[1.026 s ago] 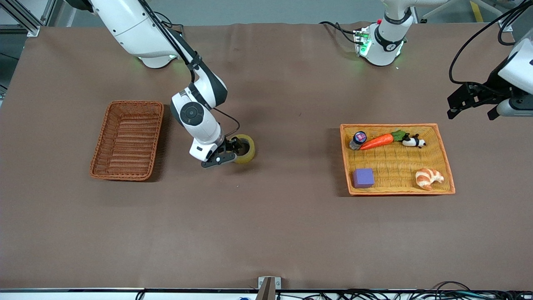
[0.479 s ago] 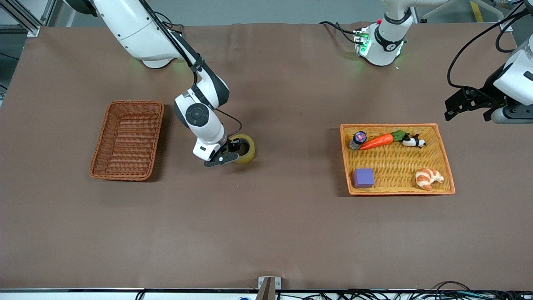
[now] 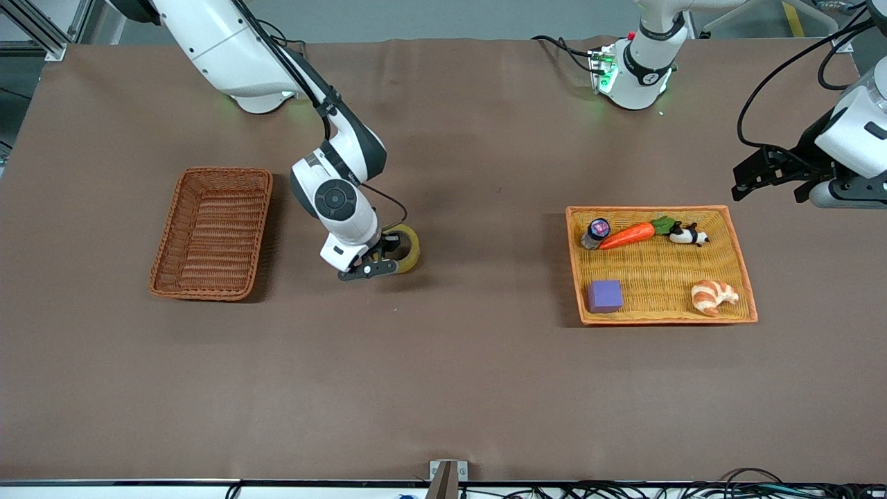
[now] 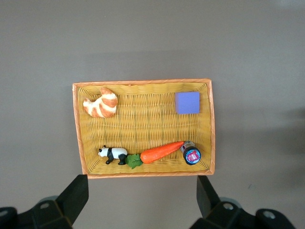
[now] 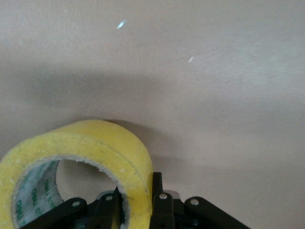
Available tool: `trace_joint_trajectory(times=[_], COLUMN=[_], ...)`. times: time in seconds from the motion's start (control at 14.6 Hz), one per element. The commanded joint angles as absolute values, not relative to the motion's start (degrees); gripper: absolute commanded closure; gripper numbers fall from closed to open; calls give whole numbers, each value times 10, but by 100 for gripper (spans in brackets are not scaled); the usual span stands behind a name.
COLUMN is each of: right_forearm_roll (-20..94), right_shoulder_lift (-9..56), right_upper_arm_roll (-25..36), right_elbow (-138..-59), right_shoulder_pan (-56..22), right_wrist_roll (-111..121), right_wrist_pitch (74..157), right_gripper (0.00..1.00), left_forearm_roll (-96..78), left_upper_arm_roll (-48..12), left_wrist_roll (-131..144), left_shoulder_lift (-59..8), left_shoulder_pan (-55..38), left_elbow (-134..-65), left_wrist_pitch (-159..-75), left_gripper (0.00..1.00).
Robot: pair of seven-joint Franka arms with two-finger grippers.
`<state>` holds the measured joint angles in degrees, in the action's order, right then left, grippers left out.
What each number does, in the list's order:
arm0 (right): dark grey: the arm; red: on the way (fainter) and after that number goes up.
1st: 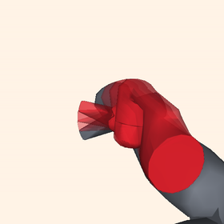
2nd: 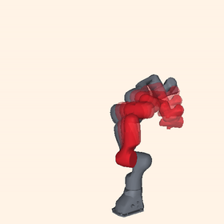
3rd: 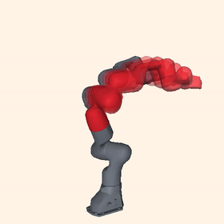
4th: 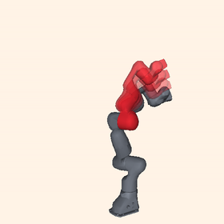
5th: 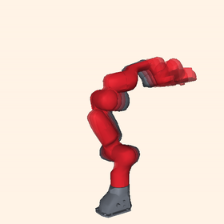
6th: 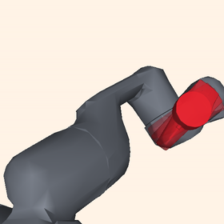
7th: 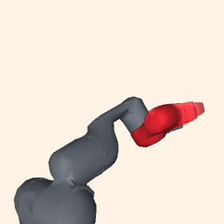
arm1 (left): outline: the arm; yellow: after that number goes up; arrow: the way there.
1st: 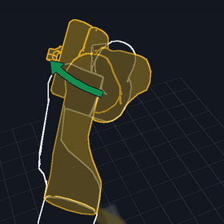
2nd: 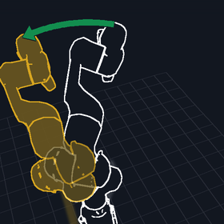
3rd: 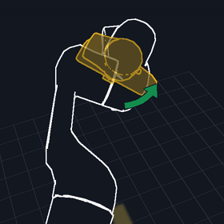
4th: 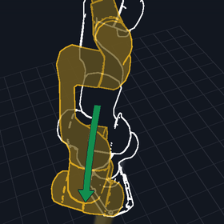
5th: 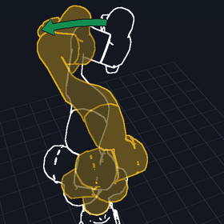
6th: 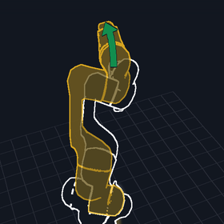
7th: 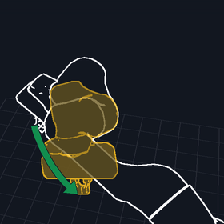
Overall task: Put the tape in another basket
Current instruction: 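Carry the tape over the brown basket with the right gripper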
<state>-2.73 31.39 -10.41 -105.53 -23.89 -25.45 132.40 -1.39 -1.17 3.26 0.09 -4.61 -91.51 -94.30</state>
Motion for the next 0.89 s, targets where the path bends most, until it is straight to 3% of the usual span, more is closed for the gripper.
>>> trace_joint_trajectory(times=[0.0, 0.14, 0.41, 0.62, 0.82], right_forearm_roll=[-37, -34, -29, -29, -29], right_shoulder_lift=[221, 165, 83, 48, 18], right_upper_arm_roll=[-106, -78, 70, 150, 186], right_elbow=[-1059, -1061, -1102, -1167, -1264], right_shoulder_pan=[-190, -166, -164, -149, -121], right_wrist_roll=[-257, -222, -50, 69, 138], right_wrist_pitch=[1230, 1167, 1121, 1142, 1219], right_gripper=[100, 100, 100, 100, 100], left_forearm_roll=[-18, -18, -21, -21, -19], left_upper_arm_roll=[-5, -6, -6, -6, -6], left_wrist_roll=[32, 32, 33, 33, 32], left_shoulder_lift=[-3, -4, -3, -4, -4], left_shoulder_pan=[-53, -51, -47, -47, -46], left_elbow=[-906, -904, -904, -904, -904], left_wrist_pitch=[-948, -951, -951, -949, -949], left_gripper=[0, 0, 0, 0, 0])
